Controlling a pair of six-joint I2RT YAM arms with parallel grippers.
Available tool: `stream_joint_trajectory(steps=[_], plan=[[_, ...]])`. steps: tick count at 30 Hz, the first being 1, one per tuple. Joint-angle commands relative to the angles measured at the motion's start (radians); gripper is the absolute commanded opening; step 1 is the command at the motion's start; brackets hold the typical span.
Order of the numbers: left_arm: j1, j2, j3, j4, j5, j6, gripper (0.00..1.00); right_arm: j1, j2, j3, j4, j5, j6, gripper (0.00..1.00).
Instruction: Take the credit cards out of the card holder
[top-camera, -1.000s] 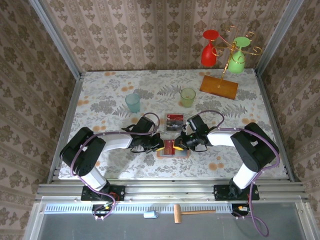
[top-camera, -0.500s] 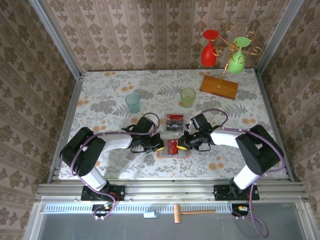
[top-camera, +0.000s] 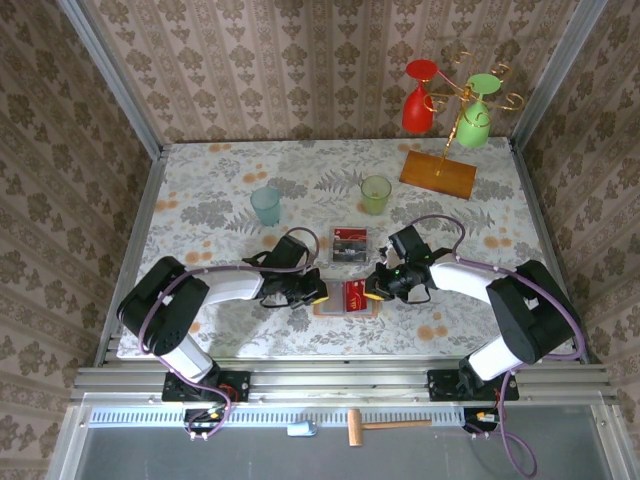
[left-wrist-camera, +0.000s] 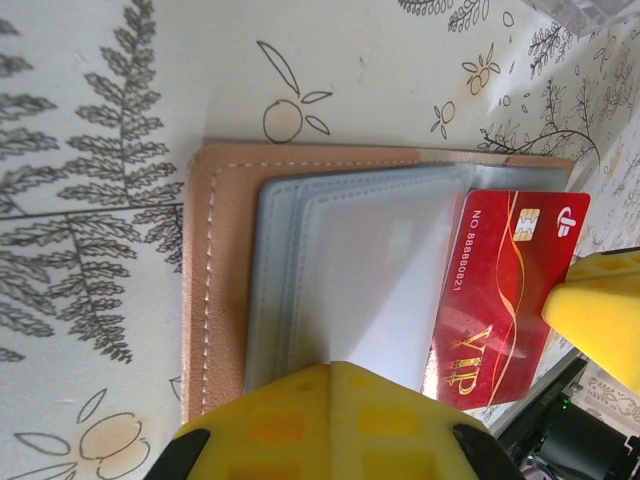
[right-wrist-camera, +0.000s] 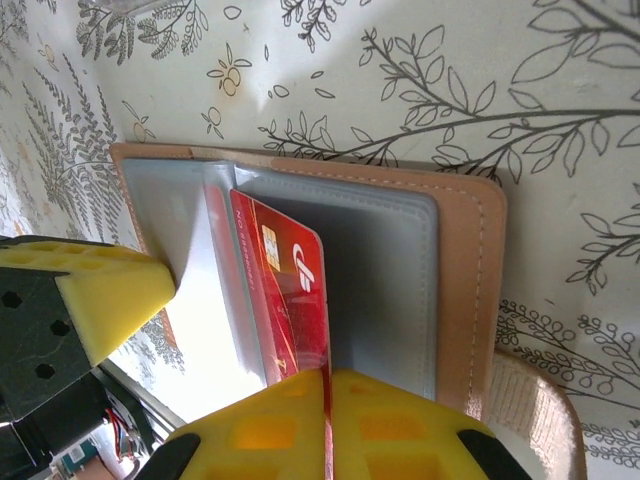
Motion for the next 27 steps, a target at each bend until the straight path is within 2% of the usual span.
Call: stream_joint_trajectory(steps=[1,9,18,27], plan=[[-0.010,-0.019,-0.017,-0.039,-0.024,-0.014,0.04,-0.005,-0.014,0.025,-0.054,0.017,-0.031,0.08],[-0.011,-0.031,-0.020,-0.037,-0.027,-0.016,0.05,-0.004,-0.011,0.030,-0.020,-0.021,-0.014,0.08],[-0.008,-0.049,-0.020,-0.036,-0.031,-0.018,0.08,0.010,-0.002,0.033,0.024,-0.055,0.028,0.14],[0.005,-0.070,-0.017,-0.037,-0.026,-0.015,0.10,0.030,-0.001,0.045,0.024,-0.052,0.046,0.16]])
